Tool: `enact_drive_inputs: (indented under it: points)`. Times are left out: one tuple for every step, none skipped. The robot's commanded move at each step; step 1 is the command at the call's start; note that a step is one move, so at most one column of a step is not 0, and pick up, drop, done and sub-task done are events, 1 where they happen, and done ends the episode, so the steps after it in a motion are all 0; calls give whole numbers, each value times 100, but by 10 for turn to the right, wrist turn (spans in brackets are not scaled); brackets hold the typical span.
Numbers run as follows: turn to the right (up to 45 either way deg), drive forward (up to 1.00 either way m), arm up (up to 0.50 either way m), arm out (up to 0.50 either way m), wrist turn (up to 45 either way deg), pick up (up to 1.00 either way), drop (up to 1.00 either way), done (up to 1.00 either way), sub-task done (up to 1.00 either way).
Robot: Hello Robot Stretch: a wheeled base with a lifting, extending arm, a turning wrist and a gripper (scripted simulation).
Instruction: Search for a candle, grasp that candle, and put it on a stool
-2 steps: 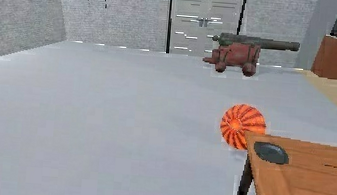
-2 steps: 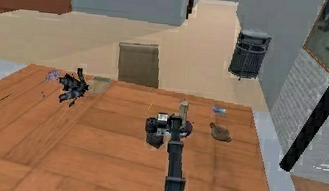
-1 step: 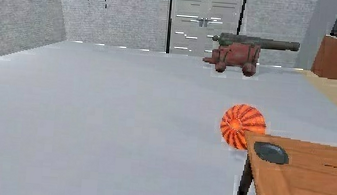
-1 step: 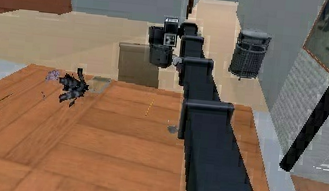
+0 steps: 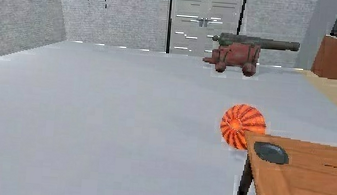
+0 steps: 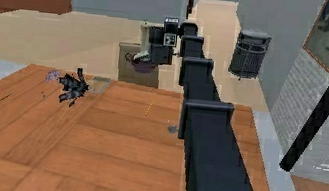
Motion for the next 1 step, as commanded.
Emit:
enact_drive_inputs:
  points:
    - [0,0,0,0,-450,0,0,0,0]
